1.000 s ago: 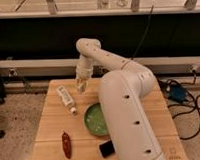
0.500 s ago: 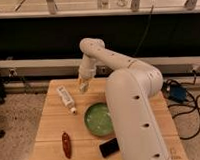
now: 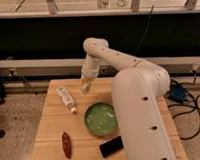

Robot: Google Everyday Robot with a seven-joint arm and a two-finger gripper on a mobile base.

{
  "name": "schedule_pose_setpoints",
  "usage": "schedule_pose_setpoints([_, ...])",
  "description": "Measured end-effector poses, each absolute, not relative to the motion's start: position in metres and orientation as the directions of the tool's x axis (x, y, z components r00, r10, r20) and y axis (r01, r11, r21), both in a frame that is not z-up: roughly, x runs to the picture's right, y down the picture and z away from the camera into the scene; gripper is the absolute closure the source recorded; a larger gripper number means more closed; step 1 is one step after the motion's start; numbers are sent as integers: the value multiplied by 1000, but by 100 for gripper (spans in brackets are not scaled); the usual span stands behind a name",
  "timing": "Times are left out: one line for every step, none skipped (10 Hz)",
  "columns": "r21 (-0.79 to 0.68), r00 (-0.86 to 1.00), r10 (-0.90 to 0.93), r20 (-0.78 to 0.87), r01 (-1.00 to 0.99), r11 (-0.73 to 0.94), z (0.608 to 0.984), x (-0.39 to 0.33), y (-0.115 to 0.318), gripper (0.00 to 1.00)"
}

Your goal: Place the white sponge in the ceramic bowl

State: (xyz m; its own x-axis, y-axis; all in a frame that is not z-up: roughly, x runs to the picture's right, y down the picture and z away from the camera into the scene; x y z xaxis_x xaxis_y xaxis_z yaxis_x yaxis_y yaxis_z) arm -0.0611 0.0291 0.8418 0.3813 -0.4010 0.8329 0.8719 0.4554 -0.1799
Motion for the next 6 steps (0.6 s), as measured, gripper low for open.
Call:
schedule_pose_setpoints([-179,381,-401,833,872,456,839,-60,30,90])
schedule_pose_setpoints([-178,382,-401,833,871,459,838,-58,30,90])
schedule_pose_setpoints([-178,383,-401,832,870,460,837,-56,30,90])
schedule_pose_setpoints([-178,383,-399,833,869,462,833,-53,32,90])
schedule_pose_setpoints([-176,383,-399,833,868,465,832,-53,32,90])
schedule_pose_setpoints([-174,382,-399,834,867,466,830,-55,33,90])
